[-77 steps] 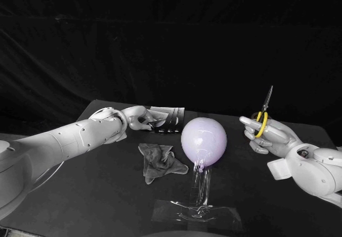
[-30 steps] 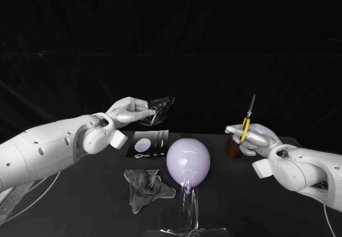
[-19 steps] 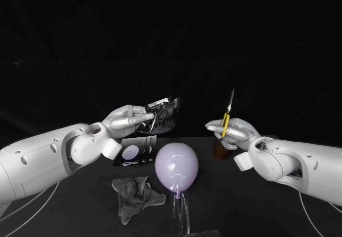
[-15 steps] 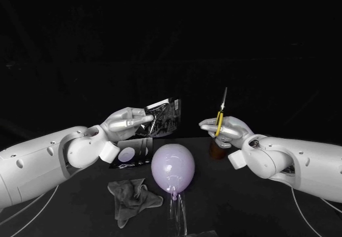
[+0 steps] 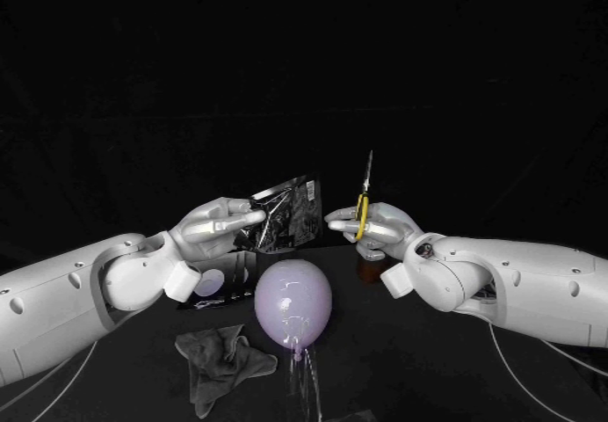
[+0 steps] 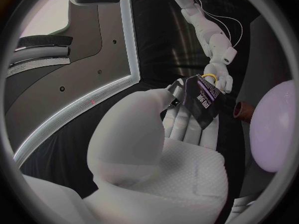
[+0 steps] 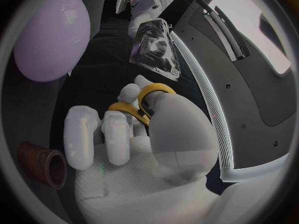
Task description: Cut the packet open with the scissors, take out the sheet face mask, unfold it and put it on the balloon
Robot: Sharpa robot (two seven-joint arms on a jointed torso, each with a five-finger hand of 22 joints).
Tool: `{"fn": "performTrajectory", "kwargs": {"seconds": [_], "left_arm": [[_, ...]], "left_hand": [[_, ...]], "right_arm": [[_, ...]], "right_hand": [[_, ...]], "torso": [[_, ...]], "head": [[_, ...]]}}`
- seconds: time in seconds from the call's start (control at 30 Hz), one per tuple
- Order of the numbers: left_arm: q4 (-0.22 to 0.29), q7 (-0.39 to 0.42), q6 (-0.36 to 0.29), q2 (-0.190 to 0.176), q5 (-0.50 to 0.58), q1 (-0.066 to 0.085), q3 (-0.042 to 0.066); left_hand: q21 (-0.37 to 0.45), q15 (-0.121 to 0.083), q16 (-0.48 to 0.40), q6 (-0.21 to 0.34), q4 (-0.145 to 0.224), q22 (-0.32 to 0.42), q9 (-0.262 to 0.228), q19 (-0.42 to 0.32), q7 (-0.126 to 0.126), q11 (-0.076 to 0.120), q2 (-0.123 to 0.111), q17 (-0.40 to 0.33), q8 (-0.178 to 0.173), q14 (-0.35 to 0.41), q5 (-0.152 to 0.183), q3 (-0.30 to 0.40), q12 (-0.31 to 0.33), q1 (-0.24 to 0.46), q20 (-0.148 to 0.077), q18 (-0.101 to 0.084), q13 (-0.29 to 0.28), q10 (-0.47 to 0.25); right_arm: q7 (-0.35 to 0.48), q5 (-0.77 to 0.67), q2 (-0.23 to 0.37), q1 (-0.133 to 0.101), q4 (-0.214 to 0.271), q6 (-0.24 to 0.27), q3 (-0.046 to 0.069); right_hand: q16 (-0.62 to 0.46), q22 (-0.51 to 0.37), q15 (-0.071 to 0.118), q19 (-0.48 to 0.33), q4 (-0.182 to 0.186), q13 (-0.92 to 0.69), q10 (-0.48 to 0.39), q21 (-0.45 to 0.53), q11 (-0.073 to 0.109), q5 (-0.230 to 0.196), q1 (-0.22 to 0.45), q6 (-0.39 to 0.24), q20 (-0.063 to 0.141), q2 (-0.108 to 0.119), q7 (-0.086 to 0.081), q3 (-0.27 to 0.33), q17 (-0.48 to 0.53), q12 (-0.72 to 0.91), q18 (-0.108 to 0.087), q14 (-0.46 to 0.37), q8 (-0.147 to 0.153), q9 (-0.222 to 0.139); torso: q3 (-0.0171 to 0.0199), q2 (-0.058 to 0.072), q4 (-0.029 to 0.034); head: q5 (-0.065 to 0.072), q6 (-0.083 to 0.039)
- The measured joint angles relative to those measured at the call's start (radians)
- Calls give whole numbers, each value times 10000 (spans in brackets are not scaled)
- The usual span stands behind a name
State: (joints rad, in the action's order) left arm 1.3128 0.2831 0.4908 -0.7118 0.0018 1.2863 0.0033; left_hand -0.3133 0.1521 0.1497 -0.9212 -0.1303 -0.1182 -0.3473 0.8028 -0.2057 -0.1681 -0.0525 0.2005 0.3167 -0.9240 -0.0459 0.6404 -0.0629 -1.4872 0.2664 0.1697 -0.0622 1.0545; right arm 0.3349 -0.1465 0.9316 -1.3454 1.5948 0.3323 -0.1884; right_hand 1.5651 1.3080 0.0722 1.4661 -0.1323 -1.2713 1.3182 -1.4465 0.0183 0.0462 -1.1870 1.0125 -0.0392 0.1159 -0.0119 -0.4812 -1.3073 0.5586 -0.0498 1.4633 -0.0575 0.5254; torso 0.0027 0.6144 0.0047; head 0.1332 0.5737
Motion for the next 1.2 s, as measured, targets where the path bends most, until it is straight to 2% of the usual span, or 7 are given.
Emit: {"fn": "performTrajectory", "kwargs": {"seconds": [0.3,0.5,0.77,0.87,1.2], "left_arm": [[-80,9,60,49,-26,1,1],[-94,13,60,49,-68,1,1],[-121,13,76,37,-144,3,2],[-122,13,87,32,-175,3,2],[-103,-3,136,36,-279,3,2]], "left_hand": [[-1,0,0,1,25,-10,-46,-1,1,-1,15,0,0,0,0,25,0,-15,-2,-4,0,-1],[-1,0,0,2,25,-9,-46,-1,2,-1,16,0,-1,0,2,24,0,-17,-2,-7,0,-1],[-1,-36,0,3,26,-10,-45,-2,3,-1,16,0,-9,-37,22,24,-1,-17,-2,-9,-1,-2],[-1,-36,0,4,26,-10,-45,-2,3,-2,16,1,-10,-37,28,24,-1,-17,-2,-10,-2,-1],[-42,-36,0,18,52,-23,-48,-3,18,-2,15,1,29,-36,3,-4,-1,-10,-2,-14,-2,-2]], "right_arm": [[7,-54,290,-16,577,-200,9],[20,-40,434,-24,841,-381,15],[34,94,459,-25,896,-590,18],[35,141,443,-26,884,-640,19],[37,193,219,-28,787,-737,22]], "right_hand": [[16,0,0,-1,9,0,0,-3,0,0,38,-4,0,40,-1,182,-2,0,45,0,0,-205],[22,-3,-1,-2,37,0,0,0,0,0,79,-10,-1,80,-6,423,-9,0,47,0,39,-538],[22,-7,-44,-4,50,0,0,2,0,0,95,-38,-2,94,-13,681,-8,1,49,32,39,-921],[19,-6,-115,-4,41,0,0,2,0,0,95,-41,-2,93,-15,731,-9,1,50,31,40,-998],[13,0,-136,-2,106,0,0,4,0,0,95,-48,-82,90,-20,850,0,1,54,11,39,-985]], "torso": [[-22,-2,16],[-22,-3,22],[-22,-3,22],[-22,-3,23],[-15,-8,13]], "head": [[17,-17],[16,-1],[10,18],[4,20],[-11,29]]}}
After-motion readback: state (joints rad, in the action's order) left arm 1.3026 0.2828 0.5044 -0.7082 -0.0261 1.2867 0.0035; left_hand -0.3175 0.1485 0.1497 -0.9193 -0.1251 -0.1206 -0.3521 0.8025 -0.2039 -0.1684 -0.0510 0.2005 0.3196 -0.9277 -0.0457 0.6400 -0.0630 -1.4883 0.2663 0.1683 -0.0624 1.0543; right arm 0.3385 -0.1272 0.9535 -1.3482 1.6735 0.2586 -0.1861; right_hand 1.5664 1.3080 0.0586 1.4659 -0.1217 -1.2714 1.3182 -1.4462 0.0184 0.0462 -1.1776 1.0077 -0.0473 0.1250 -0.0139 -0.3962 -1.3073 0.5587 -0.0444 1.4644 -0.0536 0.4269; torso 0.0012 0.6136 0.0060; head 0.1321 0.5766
